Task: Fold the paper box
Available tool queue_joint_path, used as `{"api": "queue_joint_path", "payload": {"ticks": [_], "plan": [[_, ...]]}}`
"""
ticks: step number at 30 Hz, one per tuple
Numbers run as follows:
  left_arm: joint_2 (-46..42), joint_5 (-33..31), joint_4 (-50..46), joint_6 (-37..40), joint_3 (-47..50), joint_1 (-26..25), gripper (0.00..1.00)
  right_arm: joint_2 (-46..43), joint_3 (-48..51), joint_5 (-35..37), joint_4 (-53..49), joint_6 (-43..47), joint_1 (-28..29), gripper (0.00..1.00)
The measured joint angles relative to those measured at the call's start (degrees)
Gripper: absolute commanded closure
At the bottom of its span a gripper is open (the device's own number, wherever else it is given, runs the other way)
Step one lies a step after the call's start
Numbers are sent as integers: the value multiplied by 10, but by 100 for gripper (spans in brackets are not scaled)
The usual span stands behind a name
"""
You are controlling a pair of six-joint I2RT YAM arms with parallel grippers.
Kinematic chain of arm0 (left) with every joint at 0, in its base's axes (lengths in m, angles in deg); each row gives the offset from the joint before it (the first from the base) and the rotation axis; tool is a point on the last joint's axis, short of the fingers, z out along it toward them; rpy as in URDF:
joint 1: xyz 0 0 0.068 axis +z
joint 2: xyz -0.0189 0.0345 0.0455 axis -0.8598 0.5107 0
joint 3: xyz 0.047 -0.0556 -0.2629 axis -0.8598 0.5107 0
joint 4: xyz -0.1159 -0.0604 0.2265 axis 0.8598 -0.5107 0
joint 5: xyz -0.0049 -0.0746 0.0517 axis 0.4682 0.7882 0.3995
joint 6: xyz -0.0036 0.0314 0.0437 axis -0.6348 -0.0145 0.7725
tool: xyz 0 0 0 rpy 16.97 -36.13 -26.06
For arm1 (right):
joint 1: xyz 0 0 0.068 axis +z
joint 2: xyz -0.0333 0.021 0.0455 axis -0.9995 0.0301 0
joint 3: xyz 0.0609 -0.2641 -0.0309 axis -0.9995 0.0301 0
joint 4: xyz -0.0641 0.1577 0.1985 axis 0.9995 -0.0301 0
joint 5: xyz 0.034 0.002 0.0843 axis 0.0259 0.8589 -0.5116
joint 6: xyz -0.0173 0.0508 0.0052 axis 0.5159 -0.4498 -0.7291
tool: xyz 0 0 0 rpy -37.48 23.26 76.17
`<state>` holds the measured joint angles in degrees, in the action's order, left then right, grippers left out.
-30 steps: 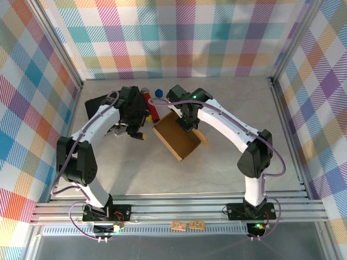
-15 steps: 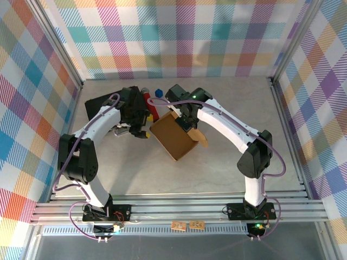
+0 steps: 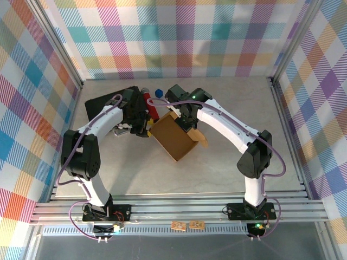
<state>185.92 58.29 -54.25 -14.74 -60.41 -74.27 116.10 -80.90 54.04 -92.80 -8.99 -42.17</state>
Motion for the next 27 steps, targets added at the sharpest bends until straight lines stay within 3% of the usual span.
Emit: {"api": "queue_joint_path", "payload": {"ticks": [7,10,13,18,23,27], "plan": [[11,0,-2,4,-18,0,61,0,0,0,0,0,1,100],[17,0,-3,4,-26,-2,61,0,0,0,0,0,2,100],[24,0,-2,3,-35,-4,53,0,-3,0,0,0,4,100],[35,3,-2,4,-45,-11,58,0,-4,1,0,0,12,100],[39,4,-3,5,-55,-12,55,0,-4,5,0,15,19,100],[40,9,-2,5,-57,-12,58,0,-1,5,4,28,21,100]]}}
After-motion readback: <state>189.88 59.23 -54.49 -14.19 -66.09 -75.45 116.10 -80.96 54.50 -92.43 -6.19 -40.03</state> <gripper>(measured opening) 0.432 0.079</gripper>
